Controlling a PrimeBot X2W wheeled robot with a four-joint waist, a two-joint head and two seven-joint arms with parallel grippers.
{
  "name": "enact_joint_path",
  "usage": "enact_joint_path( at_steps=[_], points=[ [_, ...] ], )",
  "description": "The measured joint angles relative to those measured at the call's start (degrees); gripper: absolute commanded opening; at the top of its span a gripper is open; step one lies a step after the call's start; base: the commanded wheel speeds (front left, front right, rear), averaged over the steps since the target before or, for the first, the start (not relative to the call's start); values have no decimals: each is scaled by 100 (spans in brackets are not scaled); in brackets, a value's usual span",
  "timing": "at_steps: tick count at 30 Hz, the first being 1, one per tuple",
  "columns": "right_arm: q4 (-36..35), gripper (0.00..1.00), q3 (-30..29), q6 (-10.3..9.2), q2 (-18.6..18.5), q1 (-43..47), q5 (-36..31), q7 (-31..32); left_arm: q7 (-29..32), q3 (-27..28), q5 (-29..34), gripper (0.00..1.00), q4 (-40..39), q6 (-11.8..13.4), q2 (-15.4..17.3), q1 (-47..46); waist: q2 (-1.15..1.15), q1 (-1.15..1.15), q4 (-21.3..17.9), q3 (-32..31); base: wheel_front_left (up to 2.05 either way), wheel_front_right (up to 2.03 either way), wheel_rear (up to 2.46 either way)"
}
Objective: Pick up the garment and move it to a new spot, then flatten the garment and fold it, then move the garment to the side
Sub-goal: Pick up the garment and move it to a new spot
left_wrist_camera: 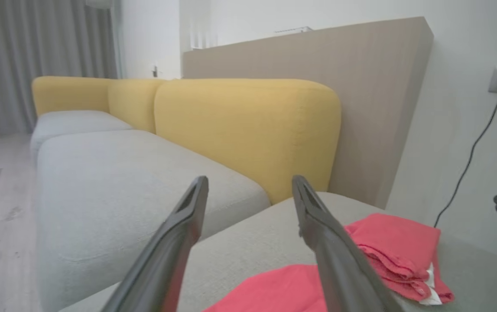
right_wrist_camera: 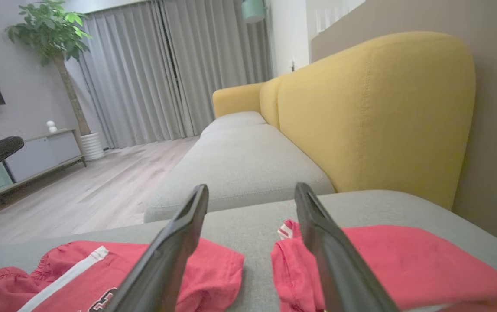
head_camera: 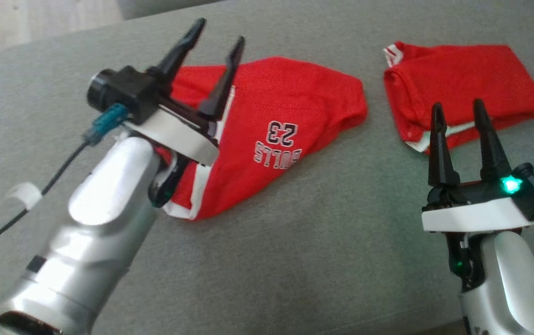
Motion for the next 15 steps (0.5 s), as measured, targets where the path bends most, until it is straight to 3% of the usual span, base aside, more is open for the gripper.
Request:
enact_joint_path(
  at_steps=[7,15],
  points=[
    [13,100,-73,0,0,51,-187,0,-177,499,-89,100,-138,199,247,336,0,0,492,-251,0,0,0],
    [70,100,-218,0,1,424,-346,0,-188,1347,-58,100,-1023,526,560,2084,0,-1,1153,-668,0,0,0]
  ],
)
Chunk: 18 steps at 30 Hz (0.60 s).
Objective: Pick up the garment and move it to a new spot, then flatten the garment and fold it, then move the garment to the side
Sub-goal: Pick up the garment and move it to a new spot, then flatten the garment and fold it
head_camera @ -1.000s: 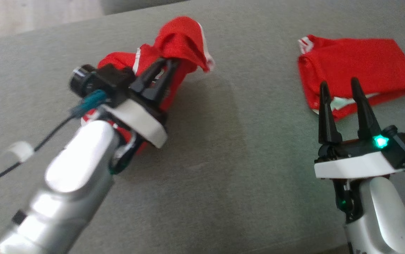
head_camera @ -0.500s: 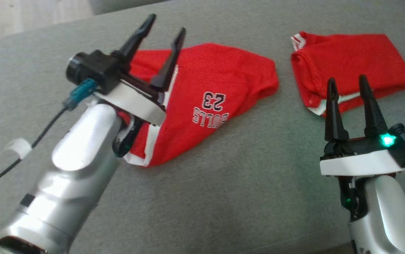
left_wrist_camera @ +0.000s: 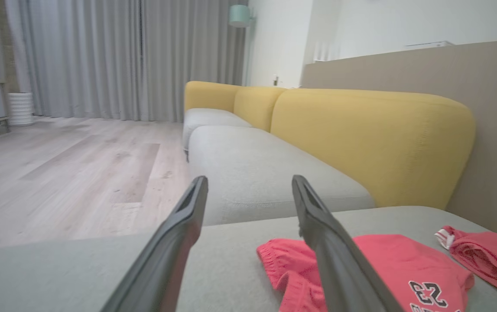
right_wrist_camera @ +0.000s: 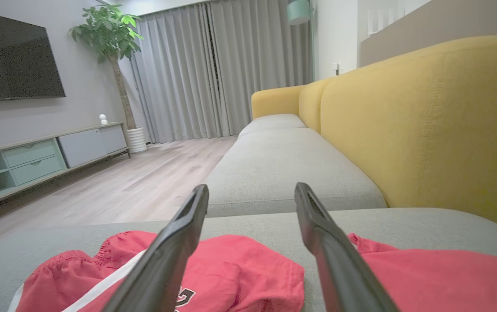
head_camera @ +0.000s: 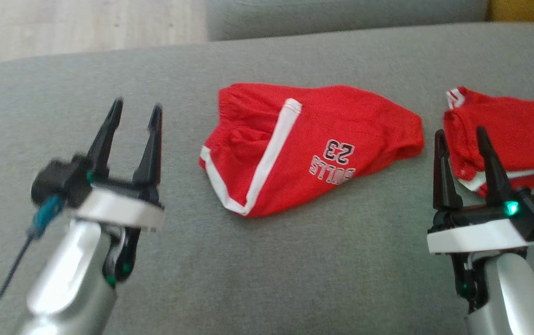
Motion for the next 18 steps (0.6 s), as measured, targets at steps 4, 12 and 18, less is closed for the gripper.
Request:
enact_joint_path(
  at_steps=[4,12,18],
  points=[
    [41,100,-24,0,0,121,-7,0,-2,318,103,100,-415,105,-44,838,0,0,220,-168,0,0,0],
    [148,100,8,0,1,227,-21,0,-2,854,394,100,-903,134,-577,1794,0,0,408,-228,0,0,0],
    [268,100,73,0,0,157,-276,4,-3,993,706,100,-938,-97,-801,1714,0,1,563,-52,0,0,0]
  ],
)
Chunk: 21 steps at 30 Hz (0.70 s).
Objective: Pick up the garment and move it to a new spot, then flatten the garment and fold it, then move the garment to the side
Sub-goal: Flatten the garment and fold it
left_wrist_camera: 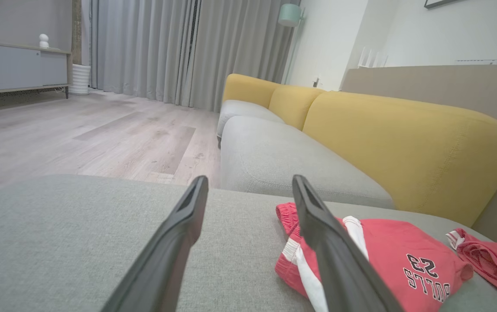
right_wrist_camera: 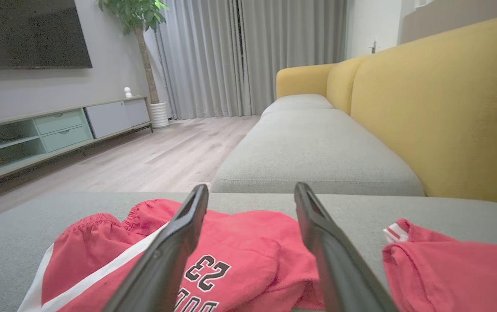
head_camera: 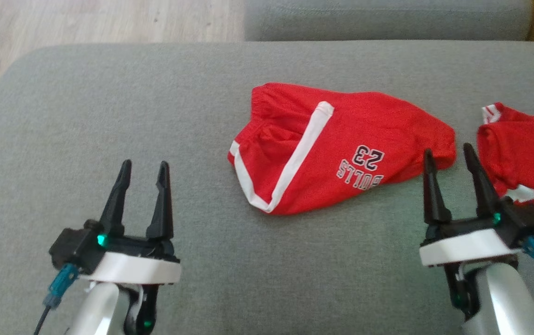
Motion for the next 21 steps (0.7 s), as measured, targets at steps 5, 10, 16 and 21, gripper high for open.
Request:
enact_joint_path(
  at_steps=[5,10,16,21],
  points=[
    [457,100,264,0,-2,-623,-364,589,0,18,102,100,190,-183,-278,-96,0,1,219,167,0,0,0],
    [1382,100,435,0,-24,-1617,-486,1541,0,4,163,100,380,-302,-474,-187,0,1,538,323,0,0,0],
    [2224,100,376,0,-192,-2449,-463,2025,0,-29,201,100,515,-371,-594,-306,0,1,886,482,0,0,0],
    [2954,100,390,0,-422,-3000,-460,2250,0,-141,200,100,599,-417,-683,-444,0,1,1198,636,0,0,0]
  ],
)
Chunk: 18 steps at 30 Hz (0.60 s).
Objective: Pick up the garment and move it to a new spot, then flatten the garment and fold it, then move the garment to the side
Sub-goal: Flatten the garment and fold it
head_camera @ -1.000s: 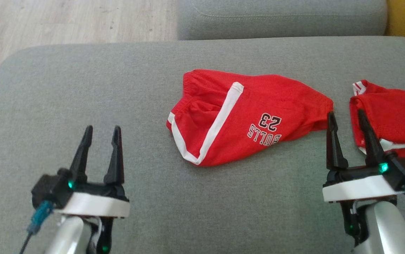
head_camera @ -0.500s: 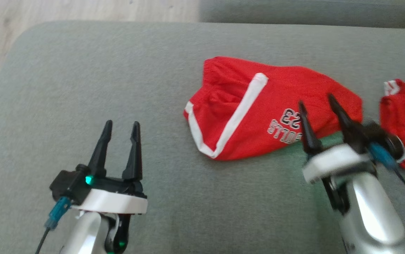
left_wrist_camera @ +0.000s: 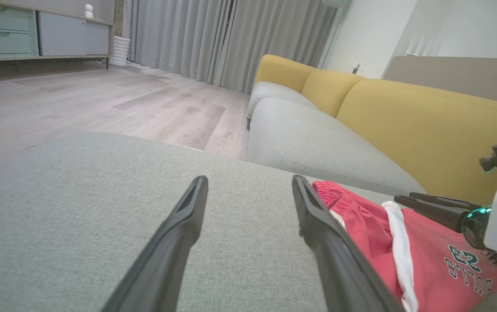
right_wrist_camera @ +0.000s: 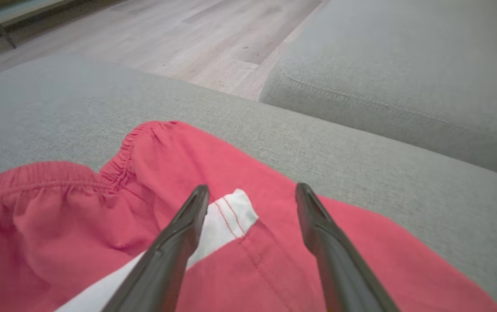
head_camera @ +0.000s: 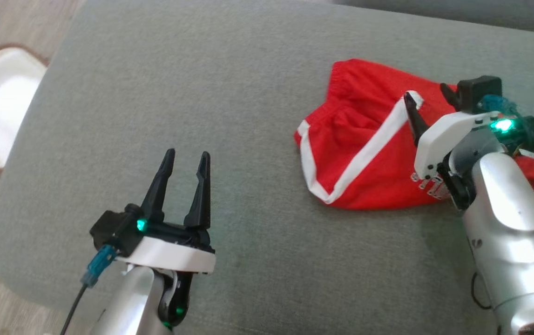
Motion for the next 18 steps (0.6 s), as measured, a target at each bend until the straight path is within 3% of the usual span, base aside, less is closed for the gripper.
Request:
enact_joint_path(
  at_steps=[10,11,12,13,18],
  points=[
    [853,100,350,0,-82,-371,315,79,0,-23,4,100,78,-5,-22,-56,0,-1,143,121,0,0,0],
    [914,67,382,0,-82,-408,374,98,0,-23,8,100,81,-5,-22,-57,0,-1,135,121,0,0,0],
    [954,24,409,0,-82,-434,436,101,0,-24,8,100,83,-5,-23,-59,0,0,125,121,0,0,0],
    [1003,0,446,0,-82,-458,498,101,0,-29,8,100,83,-5,-24,-68,0,-1,114,120,0,0,0],
    [1180,0,577,0,-85,-552,745,45,0,-99,67,100,111,-7,-30,-152,0,-1,57,111,0,0,0]
  ],
)
